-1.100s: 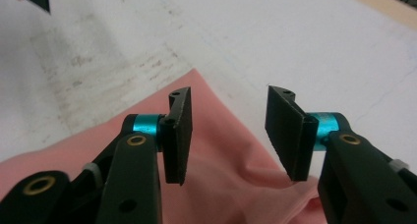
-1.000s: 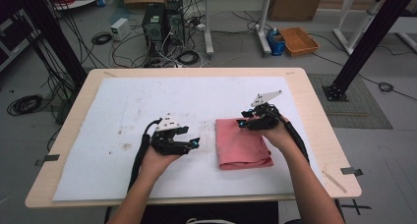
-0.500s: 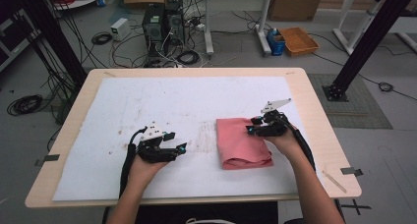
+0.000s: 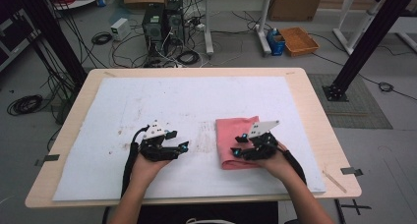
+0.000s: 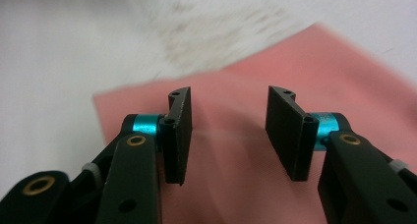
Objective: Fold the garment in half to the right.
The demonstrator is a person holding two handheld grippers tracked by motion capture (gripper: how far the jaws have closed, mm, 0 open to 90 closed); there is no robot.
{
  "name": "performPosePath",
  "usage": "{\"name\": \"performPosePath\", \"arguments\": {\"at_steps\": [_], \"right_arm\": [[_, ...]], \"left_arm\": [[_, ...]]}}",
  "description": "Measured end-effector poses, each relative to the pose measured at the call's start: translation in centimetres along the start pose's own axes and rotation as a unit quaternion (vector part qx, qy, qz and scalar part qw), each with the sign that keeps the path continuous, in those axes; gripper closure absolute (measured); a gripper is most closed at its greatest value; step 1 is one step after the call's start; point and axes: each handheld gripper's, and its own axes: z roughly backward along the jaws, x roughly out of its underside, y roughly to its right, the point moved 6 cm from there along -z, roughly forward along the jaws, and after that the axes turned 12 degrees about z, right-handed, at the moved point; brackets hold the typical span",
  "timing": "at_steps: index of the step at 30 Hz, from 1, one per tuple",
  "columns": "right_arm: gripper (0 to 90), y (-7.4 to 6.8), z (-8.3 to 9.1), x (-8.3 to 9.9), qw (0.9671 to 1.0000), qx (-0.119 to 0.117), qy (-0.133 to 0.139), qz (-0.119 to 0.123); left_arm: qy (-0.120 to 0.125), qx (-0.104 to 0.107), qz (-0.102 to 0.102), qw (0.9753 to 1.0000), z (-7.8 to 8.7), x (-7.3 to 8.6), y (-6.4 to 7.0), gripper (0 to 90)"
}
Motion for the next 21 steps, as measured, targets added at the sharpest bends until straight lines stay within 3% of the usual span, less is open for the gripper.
{"name": "performPosePath", "arguments": {"at_steps": [2,4,8,10,15,19,21], "right_arm": [[53.4,-1.3,-0.7,0.5,0.9999,-0.001,-0.014,0.007],[54.3,-2.1,-0.7,0.7,0.9997,0.009,-0.009,0.019],[51.8,-2.1,-0.2,0.9,0.9999,0.006,-0.002,0.011],[49.4,-1.5,0.8,0.7,0.9998,0.015,0.01,0.006],[49.4,1.1,4.2,1.2,0.9967,0.068,0.04,-0.021],[49.3,3.7,5.6,2.0,0.9934,0.099,0.035,-0.045],[49.2,4.4,5.7,2.3,0.9929,0.102,0.031,-0.053]], "left_arm": [[-0.003,-0.004,0.0,1.0,-0.2,0.0,0.0,35.9],[-0.005,-0.003,0.0,1.0,-0.3,-0.1,0.0,35.9],[-0.006,-0.004,-0.003,1.0,-0.5,-0.2,0.2,35.9],[-0.006,-0.003,-0.004,1.0,-0.5,-0.2,0.3,35.9],[-0.004,-0.002,-0.006,1.0,-0.5,-0.5,0.4,35.9],[0.0,0.001,-0.007,1.0,-0.5,-0.7,0.6,35.3],[0.003,-0.001,-0.012,0.9999,-0.4,-0.7,0.6,33.7]]}}
